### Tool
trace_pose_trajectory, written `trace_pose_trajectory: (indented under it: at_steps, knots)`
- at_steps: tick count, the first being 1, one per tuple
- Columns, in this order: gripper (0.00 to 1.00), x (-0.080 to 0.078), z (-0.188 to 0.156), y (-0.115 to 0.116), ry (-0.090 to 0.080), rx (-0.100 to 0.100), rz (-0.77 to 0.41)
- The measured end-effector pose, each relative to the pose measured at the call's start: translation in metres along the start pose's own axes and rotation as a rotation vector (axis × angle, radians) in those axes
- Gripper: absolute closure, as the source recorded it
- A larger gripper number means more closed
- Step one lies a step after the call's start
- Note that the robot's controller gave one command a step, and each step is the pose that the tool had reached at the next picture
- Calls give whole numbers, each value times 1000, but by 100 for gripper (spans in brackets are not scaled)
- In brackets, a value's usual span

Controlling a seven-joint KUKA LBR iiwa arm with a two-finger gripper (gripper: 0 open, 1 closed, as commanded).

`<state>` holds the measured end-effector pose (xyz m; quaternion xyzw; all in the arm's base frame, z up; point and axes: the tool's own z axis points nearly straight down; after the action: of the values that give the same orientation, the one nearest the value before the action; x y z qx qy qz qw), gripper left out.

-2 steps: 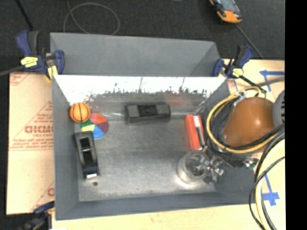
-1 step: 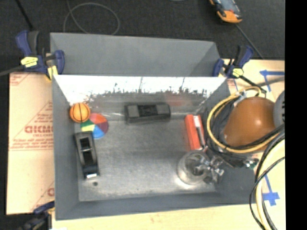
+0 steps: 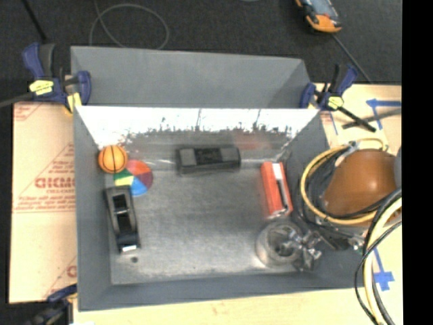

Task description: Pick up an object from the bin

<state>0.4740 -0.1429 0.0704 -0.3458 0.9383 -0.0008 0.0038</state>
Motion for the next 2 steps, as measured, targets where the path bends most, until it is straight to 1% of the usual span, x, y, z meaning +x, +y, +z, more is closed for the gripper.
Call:
trace_pose_trajectory:
  at_steps: [2]
  knots:
    - [100,-1,0,0,2,-1,7]
